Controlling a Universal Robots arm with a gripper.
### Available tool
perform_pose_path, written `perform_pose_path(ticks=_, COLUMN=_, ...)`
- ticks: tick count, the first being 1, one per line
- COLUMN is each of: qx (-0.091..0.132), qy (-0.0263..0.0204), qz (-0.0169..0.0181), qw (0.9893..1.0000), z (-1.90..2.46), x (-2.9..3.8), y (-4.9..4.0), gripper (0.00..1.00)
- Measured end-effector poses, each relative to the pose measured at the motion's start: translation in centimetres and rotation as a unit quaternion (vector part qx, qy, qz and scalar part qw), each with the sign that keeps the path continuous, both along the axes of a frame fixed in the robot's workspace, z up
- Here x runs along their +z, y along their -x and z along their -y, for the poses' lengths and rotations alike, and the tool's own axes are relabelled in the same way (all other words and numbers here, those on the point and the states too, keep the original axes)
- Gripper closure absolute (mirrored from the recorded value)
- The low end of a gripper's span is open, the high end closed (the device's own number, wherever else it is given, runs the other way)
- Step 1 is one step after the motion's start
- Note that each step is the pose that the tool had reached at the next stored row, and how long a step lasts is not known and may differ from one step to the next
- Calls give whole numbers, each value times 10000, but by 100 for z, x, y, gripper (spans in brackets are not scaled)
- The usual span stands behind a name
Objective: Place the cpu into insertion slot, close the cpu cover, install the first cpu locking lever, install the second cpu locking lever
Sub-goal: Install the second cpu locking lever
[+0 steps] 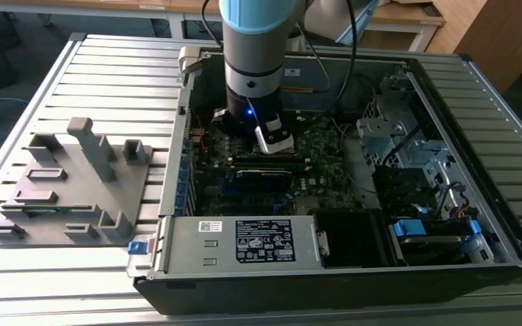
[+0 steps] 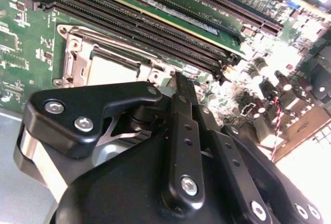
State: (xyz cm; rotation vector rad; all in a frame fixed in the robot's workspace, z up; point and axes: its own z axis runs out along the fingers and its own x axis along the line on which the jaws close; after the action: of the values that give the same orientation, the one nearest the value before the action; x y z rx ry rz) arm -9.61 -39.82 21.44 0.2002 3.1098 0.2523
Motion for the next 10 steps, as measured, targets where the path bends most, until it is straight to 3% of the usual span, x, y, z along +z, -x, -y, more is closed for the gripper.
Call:
perform_pose_path(ticks=6, qx=-1, qy=9, qz=0, qw=10000, z=-3, x=0, y=-4, gripper=89)
perform_pose_path(ticks=10, qx=-16, qy=31, qz=1, qw=10000, z=-24, x=0, y=-57, gripper=89)
